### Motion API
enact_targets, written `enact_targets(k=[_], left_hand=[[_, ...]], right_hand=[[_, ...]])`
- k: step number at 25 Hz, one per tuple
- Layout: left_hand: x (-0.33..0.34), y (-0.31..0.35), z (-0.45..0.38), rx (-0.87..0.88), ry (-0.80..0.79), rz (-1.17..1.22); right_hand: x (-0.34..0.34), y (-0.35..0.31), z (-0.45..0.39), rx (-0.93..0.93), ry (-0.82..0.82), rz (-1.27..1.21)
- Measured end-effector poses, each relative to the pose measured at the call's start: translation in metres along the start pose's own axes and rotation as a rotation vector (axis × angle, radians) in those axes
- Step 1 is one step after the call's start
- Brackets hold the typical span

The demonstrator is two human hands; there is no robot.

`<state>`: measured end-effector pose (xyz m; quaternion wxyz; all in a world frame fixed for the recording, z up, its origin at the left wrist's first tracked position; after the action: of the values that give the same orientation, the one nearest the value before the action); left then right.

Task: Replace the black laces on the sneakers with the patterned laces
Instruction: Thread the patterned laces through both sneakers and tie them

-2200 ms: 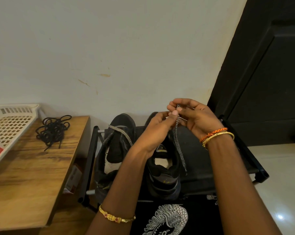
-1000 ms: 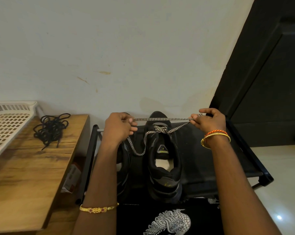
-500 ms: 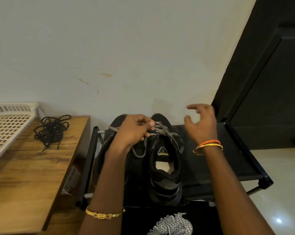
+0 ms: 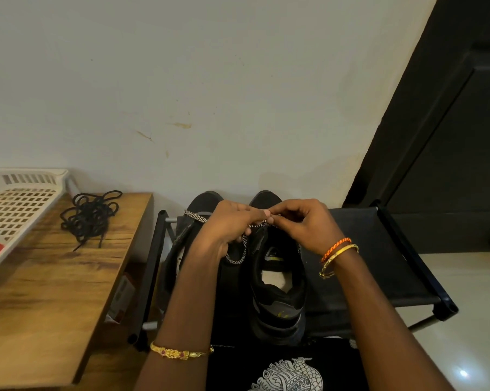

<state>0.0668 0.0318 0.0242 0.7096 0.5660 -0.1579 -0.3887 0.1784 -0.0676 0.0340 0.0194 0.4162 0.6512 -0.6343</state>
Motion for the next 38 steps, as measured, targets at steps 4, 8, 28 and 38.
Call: enact_targets(k=[4, 8, 28, 38], left_hand=[[-0.003, -0.007, -0.005, 0.007, 0.066, -0.068], [0.01, -0.016, -0.005, 0.005, -0.01, -0.252], [0.006, -0.031, -0.007, -0.071, -0.009, 0.009], [0.005, -0.037, -0.012, -0.079, -0.035, 0.071]], right_hand=[[-0.001, 0.006, -0.001, 0.075, 0.02, 0.02], [0.0, 0.017, -0.002, 0.178, 0.079, 0.119], [0.029, 0.028, 0.004, 0.425, 0.158, 0.184], [0.038, 0.04, 0.002, 0.431, 0.251, 0.039]])
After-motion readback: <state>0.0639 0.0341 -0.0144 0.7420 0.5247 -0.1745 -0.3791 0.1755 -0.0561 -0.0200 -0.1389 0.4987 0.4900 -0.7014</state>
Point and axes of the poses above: each hand's wrist, its own z-axis away from the middle knuckle, its own x-axis out of the palm, y = z × x, the point moved 5 cm from there along -z, towards the middle knuckle
